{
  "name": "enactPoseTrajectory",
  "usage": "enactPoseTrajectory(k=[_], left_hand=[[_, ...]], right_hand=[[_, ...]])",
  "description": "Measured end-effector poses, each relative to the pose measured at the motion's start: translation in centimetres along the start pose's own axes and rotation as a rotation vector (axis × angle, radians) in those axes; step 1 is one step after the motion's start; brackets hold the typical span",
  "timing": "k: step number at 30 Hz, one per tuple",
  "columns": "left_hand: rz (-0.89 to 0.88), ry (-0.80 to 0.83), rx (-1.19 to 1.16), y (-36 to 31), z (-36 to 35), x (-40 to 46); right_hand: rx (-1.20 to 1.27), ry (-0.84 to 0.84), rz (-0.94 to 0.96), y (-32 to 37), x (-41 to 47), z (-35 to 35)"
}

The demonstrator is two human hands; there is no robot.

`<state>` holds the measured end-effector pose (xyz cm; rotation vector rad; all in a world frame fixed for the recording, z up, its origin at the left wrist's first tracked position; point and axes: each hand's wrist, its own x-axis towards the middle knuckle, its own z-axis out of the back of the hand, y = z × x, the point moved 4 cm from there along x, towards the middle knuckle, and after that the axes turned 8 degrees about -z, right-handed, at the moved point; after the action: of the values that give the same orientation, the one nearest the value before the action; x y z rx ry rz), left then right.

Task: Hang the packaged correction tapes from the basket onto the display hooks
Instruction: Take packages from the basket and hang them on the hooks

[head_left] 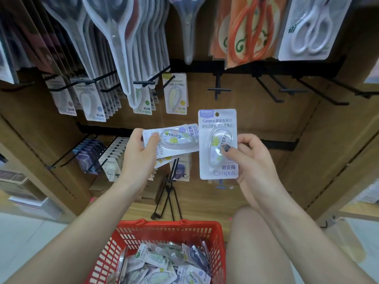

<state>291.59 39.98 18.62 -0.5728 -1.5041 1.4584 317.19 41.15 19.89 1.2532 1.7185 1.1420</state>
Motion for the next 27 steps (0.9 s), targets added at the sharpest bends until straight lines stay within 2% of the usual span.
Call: enactPoseTrajectory(k=[4, 9, 16, 22, 27], left_hand=[[-0.014, -0.011, 0.010, 0.0, 0.0, 0.1], [0.006, -0.033, 0.017, 0.4, 0.1, 0.1], [0.010, -0.065, 0.035, 0.9, 0.7, 0.1], [-0.003, -0.112, 0.079, 1.1, 0.7, 0.7], [-0.026, -0.156, 0.113, 0.9, 0.7, 1.0]], right_hand=[[-0.108, -0.025, 0.122, 1.2, 0.8, -0.9], [-0.110, -0.054, 0.138, 1.1, 2.0, -1.7], [-0.166, -0.181, 0.168, 0.5, 2.8, -2.0], [-0.338, -0.296, 0.124, 1.1, 7.4, -1.2], [-0.430, -0.363, -0.024, 2.4, 13.8, -0.8]])
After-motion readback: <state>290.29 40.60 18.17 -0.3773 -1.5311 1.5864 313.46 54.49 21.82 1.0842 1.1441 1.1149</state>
